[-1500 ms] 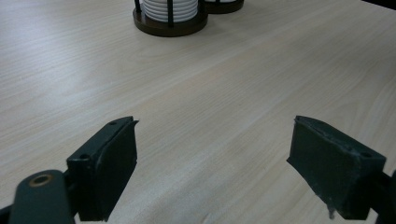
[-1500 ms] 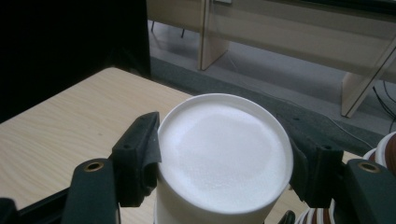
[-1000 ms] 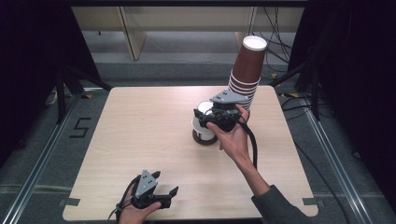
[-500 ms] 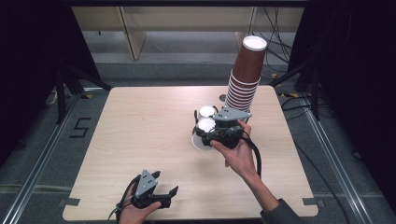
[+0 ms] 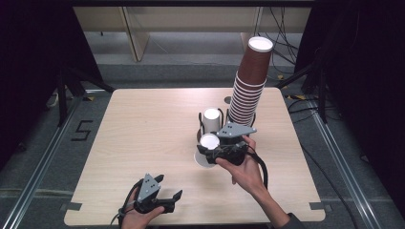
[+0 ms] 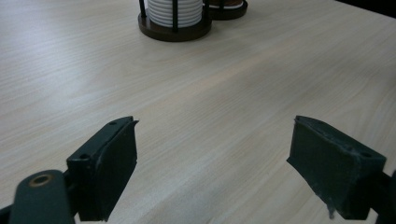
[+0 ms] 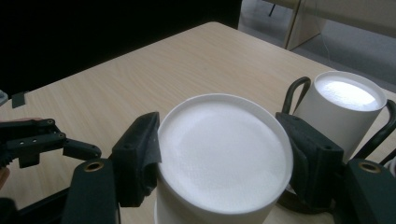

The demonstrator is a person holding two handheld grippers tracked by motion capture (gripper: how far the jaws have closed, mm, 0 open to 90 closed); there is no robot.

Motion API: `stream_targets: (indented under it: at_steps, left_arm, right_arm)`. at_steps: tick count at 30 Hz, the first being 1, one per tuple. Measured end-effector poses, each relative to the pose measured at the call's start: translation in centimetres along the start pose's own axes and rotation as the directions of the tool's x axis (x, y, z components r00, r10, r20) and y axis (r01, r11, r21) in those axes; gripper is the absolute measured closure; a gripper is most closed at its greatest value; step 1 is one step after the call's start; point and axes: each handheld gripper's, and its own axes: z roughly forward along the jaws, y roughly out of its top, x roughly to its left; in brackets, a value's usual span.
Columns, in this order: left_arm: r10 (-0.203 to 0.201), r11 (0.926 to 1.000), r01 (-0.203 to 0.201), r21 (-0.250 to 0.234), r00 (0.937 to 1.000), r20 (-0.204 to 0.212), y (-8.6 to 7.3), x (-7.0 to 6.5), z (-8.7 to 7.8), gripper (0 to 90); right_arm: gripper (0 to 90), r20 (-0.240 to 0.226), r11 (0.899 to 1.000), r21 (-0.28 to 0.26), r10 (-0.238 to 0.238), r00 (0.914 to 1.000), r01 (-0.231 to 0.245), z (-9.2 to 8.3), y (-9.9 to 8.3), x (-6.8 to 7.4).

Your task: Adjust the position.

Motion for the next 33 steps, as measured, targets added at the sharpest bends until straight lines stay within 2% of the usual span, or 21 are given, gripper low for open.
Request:
stream_targets:
  at_steps: [5,7,8,9,11,13,14,15,16,17,18,19,23,24,27,29,32,33]
  left_arm:
    - [0.005,0.9993,-0.004,-0.038,0.9998,0.018,0.2,-0.2,0.1,14.8]
    - [-0.002,0.9976,0.004,-0.07,0.9997,0.025,0.3,-0.3,0.1,14.8]
    - [-0.003,0.994,0.008,-0.109,0.9991,0.043,0.5,-0.3,0.3,14.8]
    - [-0.003,0.994,0.008,-0.109,0.9991,0.043,0.5,-0.3,0.3,14.8]
    - [0.024,0.9896,-0.017,-0.143,0.9985,0.049,0.7,-0.5,0.6,14.8]
    - [0.032,0.9884,-0.024,-0.15,0.9982,0.05,0.8,-0.7,0.7,14.8]
    - [0.049,0.988,-0.04,-0.149,0.9971,0.059,0.9,-1.0,0.8,14.7]
    - [0.049,0.988,-0.04,-0.149,0.9971,0.059,0.9,-1.0,0.8,14.8]
    - [0.081,0.9829,-0.068,-0.171,0.9943,0.069,0.9,-1.2,1.1,14.8]
    - [0.081,0.9829,-0.068,-0.171,0.9943,0.069,0.9,-1.2,1.1,14.7]
    - [0.102,0.981,-0.089,-0.172,0.9925,0.068,0.9,-1.3,1.2,14.7]
    - [0.106,0.981,-0.094,-0.17,0.9923,0.064,0.9,-1.4,1.2,14.7]
    - [0.099,0.9803,-0.083,-0.179,0.9917,0.081,1.0,-1.4,1.5,14.6]
    - [0.099,0.9783,-0.079,-0.192,0.9904,0.097,1.1,-1.4,1.7,14.7]
    - [0.101,0.9774,-0.08,-0.196,0.9901,0.098,1.1,-1.5,1.8,14.7]
    - [0.104,0.9768,-0.081,-0.199,0.9886,0.109,1.2,-1.5,1.9,14.7]
    - [0.101,0.9762,-0.075,-0.203,0.9881,0.117,1.2,-1.6,2.1,14.7]
    - [0.101,0.9755,-0.075,-0.207,0.988,0.117,1.2,-1.6,2.2,14.5]
  right_arm:
    - [34.7,-0.029,1.0,-0.002,-0.019,0.9994,0.019,0.1,-0.3,0.7]
    - [34.7,-0.043,1.0,-0.004,-0.028,0.9987,0.028,0.2,-0.3,1.0]
    - [34.7,-0.054,1.0,-0.009,-0.014,0.9984,0.014,0.2,-0.3,1.4]
    - [34.7,-0.062,0.999,-0.012,-0.032,0.9976,0.031,0.2,-0.2,1.4]
    - [34.7,-0.078,1.0,-0.015,-0.029,0.9966,0.028,0.4,-0.3,1.9]
    - [34.7,-0.079,1.0,-0.007,-0.021,0.9966,0.021,0.4,-0.4,2.2]
    - [34.7,-0.097,0.999,-0.002,-0.038,0.9946,0.038,0.6,-0.6,2.6]
    - [34.7,-0.097,0.999,-0.002,-0.038,0.9946,0.038,0.6,-0.6,2.6]
    - [34.7,-0.109,0.999,0.001,-0.049,0.9928,0.049,0.8,-0.6,2.8]
    - [34.7,-0.109,0.999,0.001,-0.049,0.9928,0.049,0.8,-0.6,2.8]
    - [34.7,-0.112,0.999,0.005,-0.037,0.993,0.038,0.9,-0.7,3.2]
    - [34.7,-0.112,0.999,0.005,-0.037,0.993,0.038,0.9,-0.7,3.2]
    - [34.7,-0.134,0.998,0.007,-0.057,0.9893,0.059,1.2,-0.8,3.7]
    - [34.7,-0.145,0.998,0.013,-0.058,0.9877,0.06,1.4,-0.8,4.0]
    - [34.8,-0.164,0.998,0.01,-0.062,0.9846,0.064,1.6,-0.9,4.2]
    - [34.8,-0.186,0.999,0.016,-0.038,0.9818,0.042,1.7,-0.9,4.5]
    - [34.8,-0.199,0.999,0.009,-0.047,0.9789,0.049,1.7,-0.9,4.7]
    - [34.8,-0.212,0.999,0.017,-0.027,0.9768,0.032,1.7,-0.9,4.9]
